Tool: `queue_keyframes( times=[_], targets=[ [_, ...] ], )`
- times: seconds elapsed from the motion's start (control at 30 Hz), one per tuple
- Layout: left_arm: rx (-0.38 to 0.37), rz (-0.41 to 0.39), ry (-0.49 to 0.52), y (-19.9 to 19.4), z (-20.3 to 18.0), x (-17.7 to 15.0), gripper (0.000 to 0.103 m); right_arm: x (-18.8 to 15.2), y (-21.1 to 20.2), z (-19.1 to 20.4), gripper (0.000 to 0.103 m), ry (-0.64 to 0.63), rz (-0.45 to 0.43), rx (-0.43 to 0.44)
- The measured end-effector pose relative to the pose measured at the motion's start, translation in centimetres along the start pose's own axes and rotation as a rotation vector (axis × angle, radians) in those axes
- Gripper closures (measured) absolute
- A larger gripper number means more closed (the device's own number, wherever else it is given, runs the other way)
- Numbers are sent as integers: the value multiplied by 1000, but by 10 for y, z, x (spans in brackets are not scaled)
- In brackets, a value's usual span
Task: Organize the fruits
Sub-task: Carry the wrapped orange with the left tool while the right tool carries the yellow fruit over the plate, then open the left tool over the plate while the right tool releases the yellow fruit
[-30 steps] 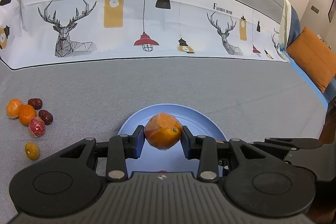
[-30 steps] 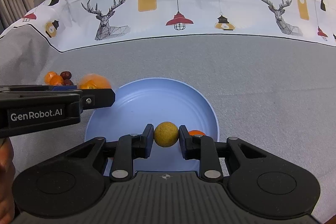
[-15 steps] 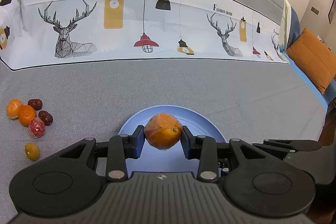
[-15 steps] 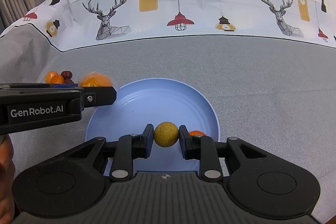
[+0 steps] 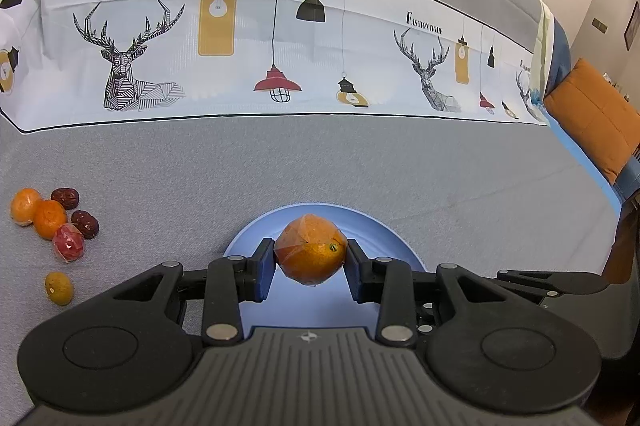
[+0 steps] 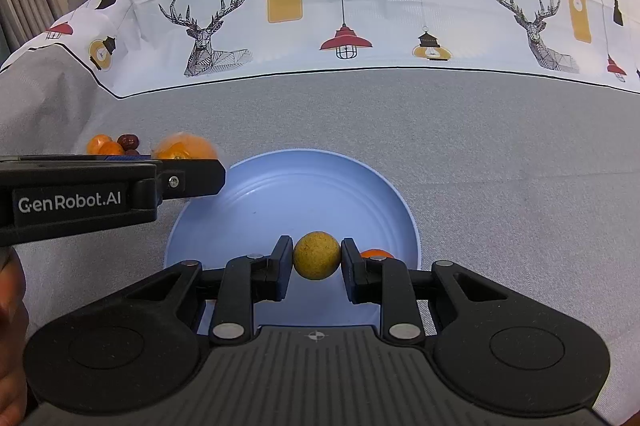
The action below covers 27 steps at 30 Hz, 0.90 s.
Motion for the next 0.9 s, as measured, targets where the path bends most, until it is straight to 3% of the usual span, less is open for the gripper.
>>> queue_keyframes(
  times=[0.1, 0.13, 0.2, 0.6, 0.63, 0.7, 0.73, 0.77, 0.83, 0.9],
  targets=[
    [-7, 14, -5, 2, 0, -1, 59, 1, -1, -1, 75, 7, -4, -17],
    [-4, 16, -8, 3, 0, -1, 51, 1, 0, -2, 73, 15, -2, -26],
    [8, 10, -9, 2, 1, 1, 43, 1, 1, -4, 51, 31, 1, -31],
    [19, -2, -33, -2, 5, 2, 44, 0, 3, -1, 50, 25, -1, -33],
    [24, -9, -35, -4, 7, 3, 46, 1, 3, -1, 50, 23, -3, -38],
    [41, -31, -42, -10, 12, 6, 70, 1, 3, -1, 50, 19, -9, -48],
    [59, -40, -45, -14, 16, 9, 88, 2, 2, -1, 50, 17, -15, -52],
    [84, -47, -53, -19, 22, 11, 95, 2, 2, -1, 52, 17, -20, -54],
    [97, -37, -86, -28, 35, 16, 98, 4, 0, -3, 61, 23, -36, -52],
    [106, -5, -133, -37, 53, 24, 98, 7, -4, -4, 77, 36, -59, -41]
  ],
)
Point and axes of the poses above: each gripper's, at about its wrist camera, not at the fingertips, and y roughly the way its jaws point, z to its left, x to its top, the point moved 7 cm from there along y, roughly the way its jaws point, and after that the axes turned 12 degrees about z, right-handed, at the moved point
